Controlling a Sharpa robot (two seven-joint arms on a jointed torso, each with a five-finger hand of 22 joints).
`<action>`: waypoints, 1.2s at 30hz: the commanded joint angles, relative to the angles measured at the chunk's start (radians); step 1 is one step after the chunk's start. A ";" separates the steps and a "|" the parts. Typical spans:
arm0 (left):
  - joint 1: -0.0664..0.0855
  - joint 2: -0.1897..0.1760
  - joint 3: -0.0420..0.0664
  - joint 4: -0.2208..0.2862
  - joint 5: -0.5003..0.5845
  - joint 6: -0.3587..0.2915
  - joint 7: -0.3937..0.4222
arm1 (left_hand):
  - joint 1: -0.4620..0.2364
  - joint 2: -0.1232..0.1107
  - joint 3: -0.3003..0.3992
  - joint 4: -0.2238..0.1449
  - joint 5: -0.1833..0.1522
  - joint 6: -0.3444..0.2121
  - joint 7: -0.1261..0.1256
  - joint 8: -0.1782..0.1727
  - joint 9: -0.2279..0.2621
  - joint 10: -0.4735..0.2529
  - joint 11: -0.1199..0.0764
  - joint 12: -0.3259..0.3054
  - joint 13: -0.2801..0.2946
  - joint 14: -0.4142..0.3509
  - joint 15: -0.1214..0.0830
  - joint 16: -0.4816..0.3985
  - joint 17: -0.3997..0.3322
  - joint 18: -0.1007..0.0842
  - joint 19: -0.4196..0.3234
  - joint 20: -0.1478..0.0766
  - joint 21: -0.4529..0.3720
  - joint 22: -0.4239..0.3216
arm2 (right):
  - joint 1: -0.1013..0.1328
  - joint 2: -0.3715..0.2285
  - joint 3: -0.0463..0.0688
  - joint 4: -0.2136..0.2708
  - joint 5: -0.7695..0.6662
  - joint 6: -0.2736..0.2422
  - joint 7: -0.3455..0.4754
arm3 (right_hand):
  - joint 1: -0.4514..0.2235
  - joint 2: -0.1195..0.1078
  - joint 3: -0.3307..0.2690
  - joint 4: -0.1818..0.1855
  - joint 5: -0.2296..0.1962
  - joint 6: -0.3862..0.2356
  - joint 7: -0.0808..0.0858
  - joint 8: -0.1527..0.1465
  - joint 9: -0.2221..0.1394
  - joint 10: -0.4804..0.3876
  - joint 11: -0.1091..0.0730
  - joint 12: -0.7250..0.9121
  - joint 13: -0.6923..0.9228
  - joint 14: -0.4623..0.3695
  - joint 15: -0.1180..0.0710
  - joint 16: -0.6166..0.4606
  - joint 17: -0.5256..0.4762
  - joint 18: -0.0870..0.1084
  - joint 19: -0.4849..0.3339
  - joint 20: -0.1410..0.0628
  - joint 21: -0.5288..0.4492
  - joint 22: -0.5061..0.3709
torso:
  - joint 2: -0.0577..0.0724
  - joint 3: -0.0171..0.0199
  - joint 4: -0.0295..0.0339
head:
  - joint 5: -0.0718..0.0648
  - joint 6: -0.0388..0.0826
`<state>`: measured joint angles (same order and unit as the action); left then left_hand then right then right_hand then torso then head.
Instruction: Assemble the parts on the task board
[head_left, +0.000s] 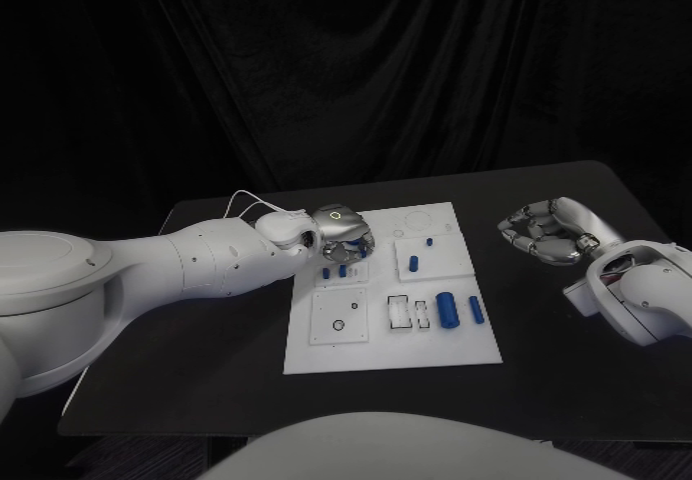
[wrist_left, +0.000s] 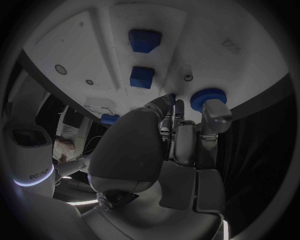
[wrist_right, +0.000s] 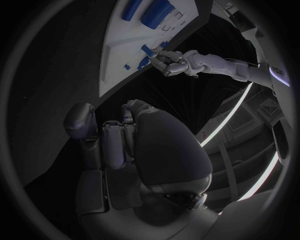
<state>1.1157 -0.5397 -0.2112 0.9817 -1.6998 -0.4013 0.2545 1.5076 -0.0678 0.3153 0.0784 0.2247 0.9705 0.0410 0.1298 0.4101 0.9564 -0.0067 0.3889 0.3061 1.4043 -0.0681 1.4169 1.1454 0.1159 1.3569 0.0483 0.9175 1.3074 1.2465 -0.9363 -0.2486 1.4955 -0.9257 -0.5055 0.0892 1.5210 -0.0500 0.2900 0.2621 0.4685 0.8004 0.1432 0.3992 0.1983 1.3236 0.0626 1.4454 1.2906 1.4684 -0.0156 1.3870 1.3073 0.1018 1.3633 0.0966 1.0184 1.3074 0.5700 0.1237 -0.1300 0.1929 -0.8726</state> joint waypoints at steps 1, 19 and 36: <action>-0.003 0.001 0.001 -0.001 0.000 -0.041 0.014 | 0.003 0.007 0.009 -0.002 0.009 0.007 -0.001 0.003 0.002 0.026 -0.004 -0.011 -0.003 0.000 -0.006 -0.007 -0.003 0.003 0.004 -0.007 0.004 0.107 | -0.002 -0.003 0.001 0.005 -0.005 0.000 -0.017 | -0.002 0.001 0.006 0.000 0.006 0.003 -0.004 0.004 -0.001 -0.001 -0.005 -0.001 0.001 0.014 0.004 -0.002 0.081 0.009 -0.006 -0.002 -0.003 0.117 | 0.000 0.0008 -0.0019 | 0.001 0.000; 0.048 -0.158 0.015 0.204 0.000 -0.084 -0.016 | -0.014 -0.005 0.013 -0.009 0.019 0.032 0.002 0.005 0.010 0.066 -0.002 -0.069 -0.028 -0.001 -0.005 -0.016 -0.020 0.001 0.008 -0.007 0.010 0.109 | -0.002 0.002 0.001 -0.004 -0.005 0.005 -0.019 | -0.002 0.000 0.006 -0.001 0.005 0.004 -0.005 0.005 -0.001 -0.002 -0.005 -0.001 0.000 0.014 0.004 -0.002 0.080 0.009 -0.006 -0.002 -0.003 0.117 | -0.002 0.0008 -0.0005 | 0.010 0.000; 0.053 -0.226 0.001 0.233 0.000 0.026 -0.041 | -0.033 -0.009 0.015 -0.004 0.010 0.043 0.006 0.005 0.015 0.073 0.003 -0.106 -0.044 -0.010 -0.002 -0.030 -0.045 0.004 0.000 -0.006 -0.011 0.104 | -0.003 0.007 0.001 -0.014 -0.005 0.016 -0.018 | -0.002 0.000 0.007 -0.001 0.005 0.005 -0.005 0.007 -0.001 -0.005 -0.006 -0.003 -0.004 0.013 0.003 -0.004 0.078 0.009 -0.007 -0.002 -0.006 0.116 | -0.004 0.0035 0.0073 | 0.008 0.000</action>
<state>1.1718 -0.7681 -0.2100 1.2178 -1.7004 -0.4135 0.2214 1.4822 -0.0795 0.3278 0.0716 0.2412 1.0083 0.0471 0.1317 0.4241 1.0261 -0.0068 0.2854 0.2633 1.4007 -0.0715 1.3899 1.1014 0.1159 1.3641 0.0410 0.9093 1.3079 1.2459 -0.9278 -0.2486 1.4817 -0.9257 -0.4984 0.0841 1.5210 -0.0500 0.2900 0.2621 0.4684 0.8040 0.1396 0.3999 0.1984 1.3200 0.0590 1.4454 1.2872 1.4684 -0.0156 1.3870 1.3073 0.1018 1.3633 0.0966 1.0184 1.3077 0.5661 0.1261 -0.1251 0.2018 -0.8726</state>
